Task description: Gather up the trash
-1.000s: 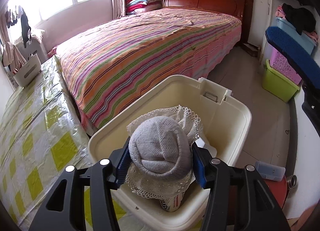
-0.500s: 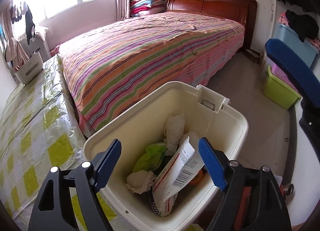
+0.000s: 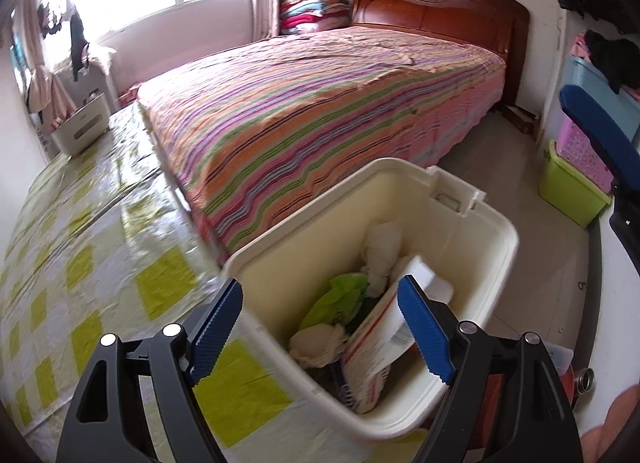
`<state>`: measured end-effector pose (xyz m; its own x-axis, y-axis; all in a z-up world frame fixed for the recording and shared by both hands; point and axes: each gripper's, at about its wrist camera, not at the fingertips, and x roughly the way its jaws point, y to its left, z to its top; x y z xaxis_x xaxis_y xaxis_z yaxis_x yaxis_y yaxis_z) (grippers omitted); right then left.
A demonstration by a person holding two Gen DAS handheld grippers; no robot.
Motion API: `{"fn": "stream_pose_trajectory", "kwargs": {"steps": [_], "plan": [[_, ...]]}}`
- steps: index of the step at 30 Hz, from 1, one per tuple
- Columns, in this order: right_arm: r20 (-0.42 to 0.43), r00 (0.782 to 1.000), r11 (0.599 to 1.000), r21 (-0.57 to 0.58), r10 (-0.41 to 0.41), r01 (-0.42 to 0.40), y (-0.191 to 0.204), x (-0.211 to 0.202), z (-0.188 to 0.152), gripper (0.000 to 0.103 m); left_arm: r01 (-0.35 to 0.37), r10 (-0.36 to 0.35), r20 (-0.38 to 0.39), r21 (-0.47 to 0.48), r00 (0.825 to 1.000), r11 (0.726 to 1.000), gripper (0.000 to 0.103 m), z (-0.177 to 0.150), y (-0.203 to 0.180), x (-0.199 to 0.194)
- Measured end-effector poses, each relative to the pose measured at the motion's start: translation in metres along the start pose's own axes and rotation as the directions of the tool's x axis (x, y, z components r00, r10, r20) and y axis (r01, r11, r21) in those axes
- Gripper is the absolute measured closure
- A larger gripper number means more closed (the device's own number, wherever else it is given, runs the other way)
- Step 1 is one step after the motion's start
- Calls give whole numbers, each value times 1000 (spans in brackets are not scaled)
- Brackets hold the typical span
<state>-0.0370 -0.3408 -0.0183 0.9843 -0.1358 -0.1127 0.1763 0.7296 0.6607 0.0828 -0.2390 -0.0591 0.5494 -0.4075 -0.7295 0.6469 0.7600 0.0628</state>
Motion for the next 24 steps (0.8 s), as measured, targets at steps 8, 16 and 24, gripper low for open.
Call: {"fn": "stream_pose_trajectory", "kwargs": {"steps": [8, 16, 24], "plan": [[-60, 998, 998, -58, 0, -3, 23, 19, -18, 30, -44, 45, 18, -59, 999, 997, 25, -14, 40, -21], [-106, 992, 982, -183, -61, 41, 48, 29, -45, 24, -142, 149, 49, -138, 988, 980, 25, -36, 92, -55], [-145, 961, 910, -380, -236, 166, 77, 22, -85, 9, -262, 287, 74, -238, 955, 935, 25, -73, 139, -111]]}}
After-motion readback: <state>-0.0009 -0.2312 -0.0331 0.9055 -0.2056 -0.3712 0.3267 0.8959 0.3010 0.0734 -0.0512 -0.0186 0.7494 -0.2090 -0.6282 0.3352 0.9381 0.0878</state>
